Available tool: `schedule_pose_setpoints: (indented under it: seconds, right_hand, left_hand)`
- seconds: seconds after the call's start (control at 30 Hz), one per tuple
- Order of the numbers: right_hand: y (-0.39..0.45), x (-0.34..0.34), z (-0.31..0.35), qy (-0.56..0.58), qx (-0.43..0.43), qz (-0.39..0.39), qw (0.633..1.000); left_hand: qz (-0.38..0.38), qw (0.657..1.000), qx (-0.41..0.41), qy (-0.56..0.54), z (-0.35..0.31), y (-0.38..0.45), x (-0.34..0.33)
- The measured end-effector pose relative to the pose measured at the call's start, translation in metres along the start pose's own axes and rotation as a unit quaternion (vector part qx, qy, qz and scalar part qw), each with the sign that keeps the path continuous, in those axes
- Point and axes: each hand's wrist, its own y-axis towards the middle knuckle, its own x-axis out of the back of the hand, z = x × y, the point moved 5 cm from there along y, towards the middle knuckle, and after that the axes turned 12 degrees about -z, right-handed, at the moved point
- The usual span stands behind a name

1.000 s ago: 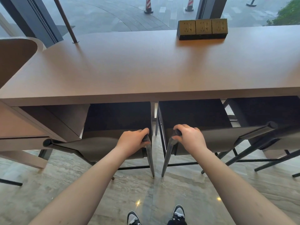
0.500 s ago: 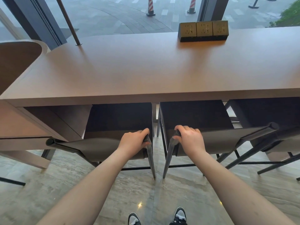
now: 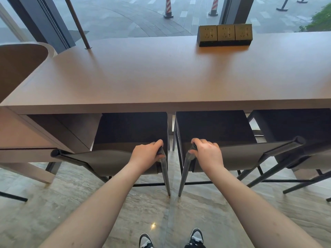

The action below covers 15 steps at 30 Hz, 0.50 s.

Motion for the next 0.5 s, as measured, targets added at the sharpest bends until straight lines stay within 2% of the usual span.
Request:
schedule_pose_setpoints:
  seconds: [0.5]
  right_hand:
    - [0.0029, 0.0011, 0.0047, -0.039, 0.004, 0.019, 0.999]
  left_hand:
    - [-0.007, 1.0, 0.008, -0.014, 0.0036, 0.0002, -0.0048]
